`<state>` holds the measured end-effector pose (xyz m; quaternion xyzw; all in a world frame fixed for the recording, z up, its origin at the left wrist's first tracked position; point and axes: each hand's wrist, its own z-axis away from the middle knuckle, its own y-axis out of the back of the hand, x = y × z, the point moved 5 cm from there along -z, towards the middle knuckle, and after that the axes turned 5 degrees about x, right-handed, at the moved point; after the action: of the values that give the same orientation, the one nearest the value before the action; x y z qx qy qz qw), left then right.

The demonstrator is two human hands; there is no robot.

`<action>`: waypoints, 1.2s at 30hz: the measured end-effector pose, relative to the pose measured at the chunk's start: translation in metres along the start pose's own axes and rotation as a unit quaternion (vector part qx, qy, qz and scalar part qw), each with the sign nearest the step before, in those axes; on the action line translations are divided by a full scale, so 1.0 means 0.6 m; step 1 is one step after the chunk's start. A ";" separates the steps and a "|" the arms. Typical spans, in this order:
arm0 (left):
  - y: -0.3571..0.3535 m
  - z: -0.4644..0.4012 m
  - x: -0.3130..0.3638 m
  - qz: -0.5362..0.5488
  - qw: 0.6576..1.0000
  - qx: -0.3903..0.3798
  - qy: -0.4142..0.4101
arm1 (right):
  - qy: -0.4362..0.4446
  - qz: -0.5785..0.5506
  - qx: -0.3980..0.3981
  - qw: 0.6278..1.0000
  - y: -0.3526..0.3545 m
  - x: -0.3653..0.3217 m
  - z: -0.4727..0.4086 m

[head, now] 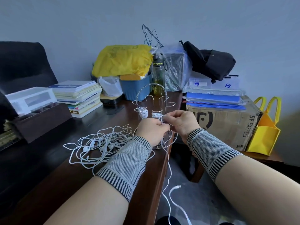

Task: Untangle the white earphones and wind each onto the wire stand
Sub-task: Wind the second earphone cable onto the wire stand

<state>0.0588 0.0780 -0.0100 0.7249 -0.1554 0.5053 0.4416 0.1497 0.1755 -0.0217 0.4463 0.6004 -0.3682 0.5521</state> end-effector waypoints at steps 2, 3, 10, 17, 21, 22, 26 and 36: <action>0.011 -0.004 0.005 0.032 0.999 0.007 -0.015 | 0.010 0.012 0.005 1.000 0.001 0.001 -0.002; 0.021 -0.004 0.012 0.032 0.999 0.012 -0.035 | 0.014 0.017 0.006 1.000 0.001 0.000 -0.002; 0.071 -0.023 0.067 -0.146 0.966 0.115 -0.182 | 0.005 0.011 0.003 1.000 -0.003 0.001 0.000; 0.075 -0.057 0.068 -0.352 0.906 0.178 -0.154 | -0.002 0.034 0.025 0.999 -0.005 -0.008 -0.005; 0.072 -0.057 0.040 -0.409 0.894 0.142 -0.116 | -0.023 0.068 0.032 0.997 -0.008 -0.018 -0.009; 0.068 -0.055 0.032 -0.407 0.897 0.128 -0.114 | -0.028 0.070 0.035 0.997 -0.007 -0.019 -0.010; 0.056 -0.038 0.014 -0.378 0.911 0.084 -0.139 | -0.027 0.084 0.043 0.995 -0.007 -0.022 -0.009; 0.037 -0.007 0.003 -0.348 0.920 0.055 -0.172 | 0.010 0.058 0.035 0.998 -0.002 -0.015 -0.001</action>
<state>0.0421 0.0694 0.0029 0.8322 0.0606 0.1948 0.5155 0.1485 0.1747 -0.0128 0.5029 0.5655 -0.3517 0.5510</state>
